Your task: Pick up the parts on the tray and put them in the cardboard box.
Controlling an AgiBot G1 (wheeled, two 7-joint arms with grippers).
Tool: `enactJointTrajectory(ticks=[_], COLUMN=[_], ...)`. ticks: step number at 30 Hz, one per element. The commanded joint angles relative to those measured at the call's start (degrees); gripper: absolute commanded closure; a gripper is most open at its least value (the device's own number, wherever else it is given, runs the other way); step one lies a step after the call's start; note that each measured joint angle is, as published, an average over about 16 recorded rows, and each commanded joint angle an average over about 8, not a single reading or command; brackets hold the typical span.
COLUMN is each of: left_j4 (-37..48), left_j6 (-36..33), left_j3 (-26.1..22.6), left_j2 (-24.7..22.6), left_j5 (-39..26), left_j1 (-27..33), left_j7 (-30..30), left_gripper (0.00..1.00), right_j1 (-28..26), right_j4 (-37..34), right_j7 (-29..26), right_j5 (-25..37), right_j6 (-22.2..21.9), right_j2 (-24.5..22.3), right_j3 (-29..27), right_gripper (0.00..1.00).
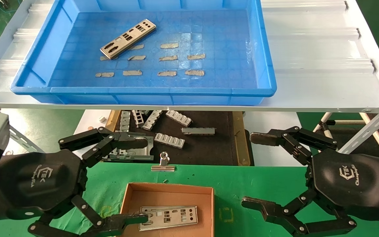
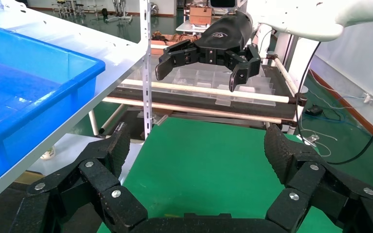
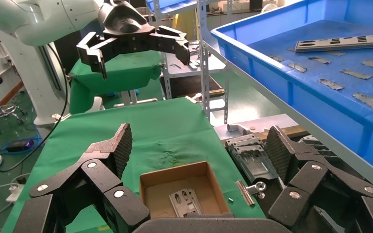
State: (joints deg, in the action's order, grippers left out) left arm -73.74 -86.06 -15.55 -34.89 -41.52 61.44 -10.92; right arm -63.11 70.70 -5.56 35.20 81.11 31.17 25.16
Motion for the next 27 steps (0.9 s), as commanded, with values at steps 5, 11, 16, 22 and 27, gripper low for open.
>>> enactJointTrajectory(ticks=[5,11,16,22,27], left_j4=[0.08,0.11,0.13,0.15,0.17], left_j6=[0.17,0.27,0.32,0.35,0.37], left_j3=[-0.21,-0.33,-0.39,-0.43,-0.45], left_j2=[-0.04,-0.06,-0.08,-0.10,-0.12], left_j5=[-0.16,-0.24,-0.27,-0.30,-0.33], left_j1=[0.04,0.06,0.08,0.10,0.11], left_j7=[0.08,0.11,0.13,0.15,0.17], left_gripper=[0.00,0.00,0.00,0.00,0.00], right_j1=[0.00,0.00,0.00,0.00,0.00], right_j4=[0.00,0.00,0.00,0.00,0.00], right_j7=[0.00,0.00,0.00,0.00,0.00], right_j5=[0.00,0.00,0.00,0.00,0.00], right_j6=[0.00,0.00,0.00,0.00,0.00], right_j2=[0.00,0.00,0.00,0.00,0.00], right_j3=[0.00,0.00,0.00,0.00,0.00], right_gripper=[0.00,0.00,0.00,0.00,0.00])
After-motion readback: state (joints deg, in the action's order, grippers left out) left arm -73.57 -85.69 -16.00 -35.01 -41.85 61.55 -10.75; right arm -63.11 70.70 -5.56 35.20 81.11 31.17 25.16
